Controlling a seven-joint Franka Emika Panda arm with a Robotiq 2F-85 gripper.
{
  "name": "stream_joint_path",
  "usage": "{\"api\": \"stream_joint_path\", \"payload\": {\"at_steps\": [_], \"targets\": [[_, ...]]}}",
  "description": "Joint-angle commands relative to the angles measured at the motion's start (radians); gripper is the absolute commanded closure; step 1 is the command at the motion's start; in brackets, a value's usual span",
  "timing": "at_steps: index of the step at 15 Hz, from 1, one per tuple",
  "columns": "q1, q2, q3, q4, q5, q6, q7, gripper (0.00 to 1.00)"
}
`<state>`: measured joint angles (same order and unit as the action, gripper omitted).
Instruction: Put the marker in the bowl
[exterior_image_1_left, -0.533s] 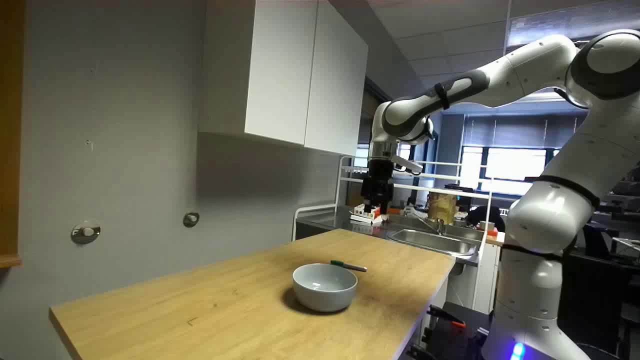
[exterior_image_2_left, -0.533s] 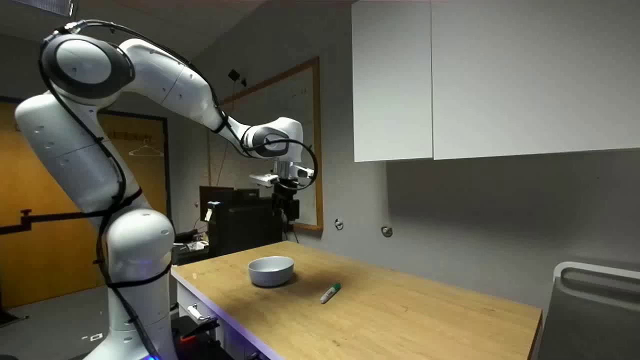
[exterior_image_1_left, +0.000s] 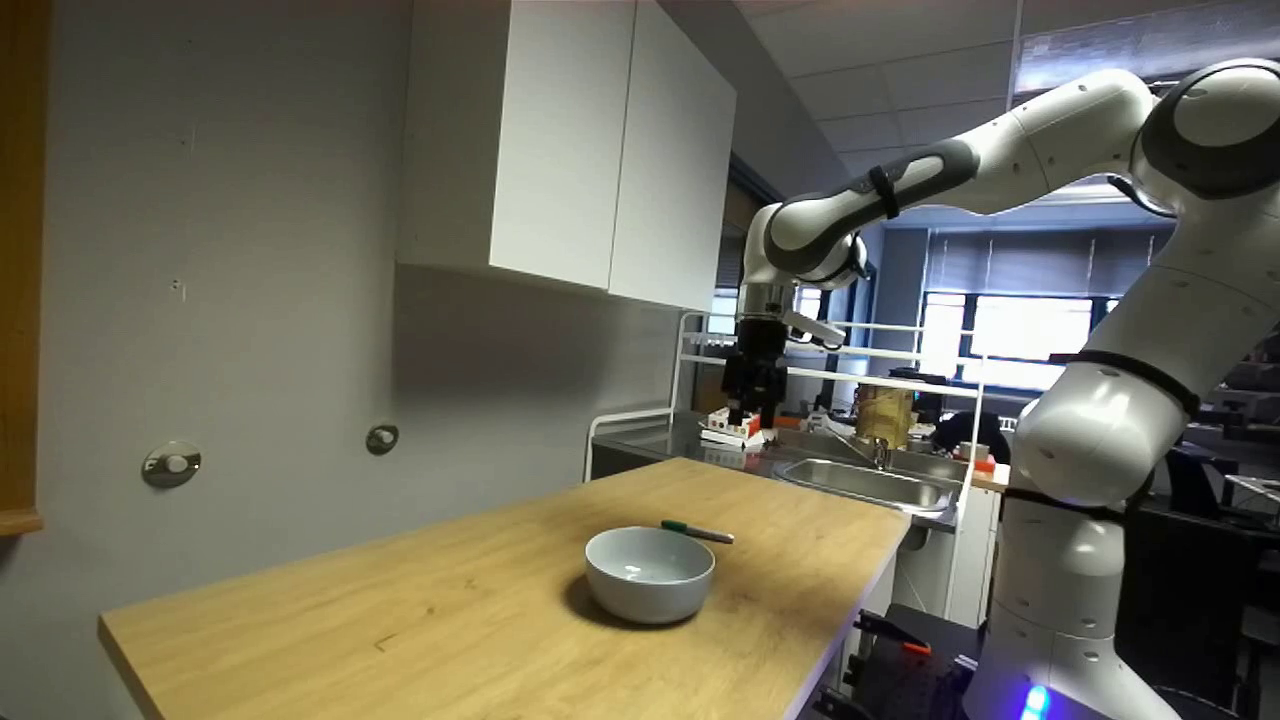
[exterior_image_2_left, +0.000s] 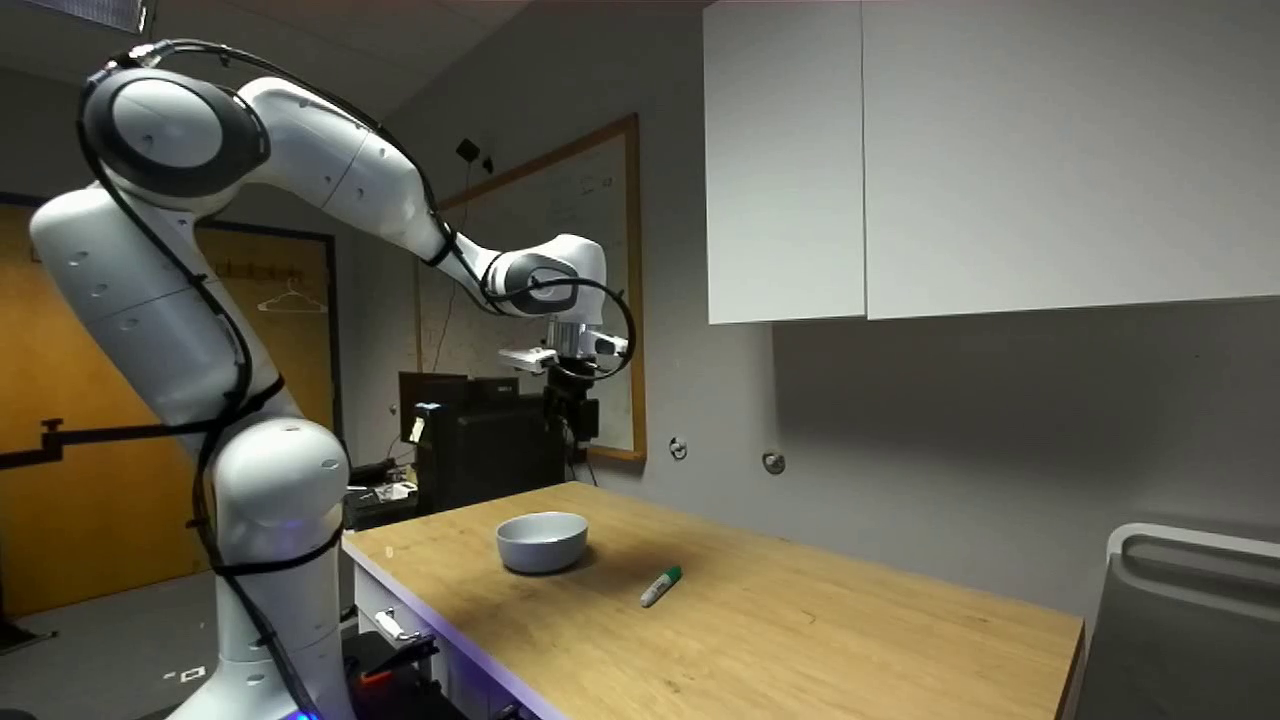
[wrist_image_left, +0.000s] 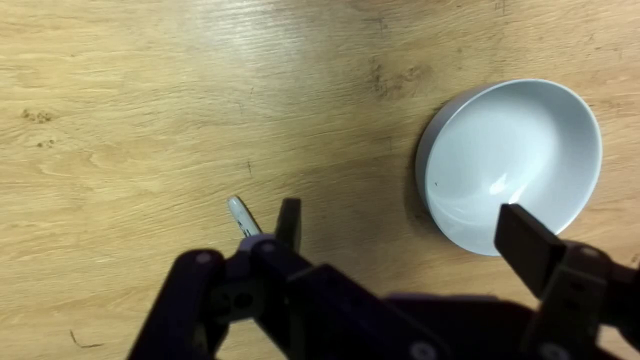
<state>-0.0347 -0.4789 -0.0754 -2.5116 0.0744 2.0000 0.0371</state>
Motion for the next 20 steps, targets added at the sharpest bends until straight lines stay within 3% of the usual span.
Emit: {"api": "stream_joint_path", "payload": {"at_steps": [1, 9, 15, 20], "targets": [[-0.009, 0.001, 0.008, 0.002, 0.004, -0.002, -0.004, 0.0], [-0.01, 0.084, -0.022, 0.068, 0.001, -0.01, -0.075, 0.0], [-0.022, 0.257, -0.075, 0.193, -0.013, 0.006, -0.231, 0.0], [-0.053, 0.424, -0.091, 0.313, 0.015, 0.041, -0.243, 0.0]]}}
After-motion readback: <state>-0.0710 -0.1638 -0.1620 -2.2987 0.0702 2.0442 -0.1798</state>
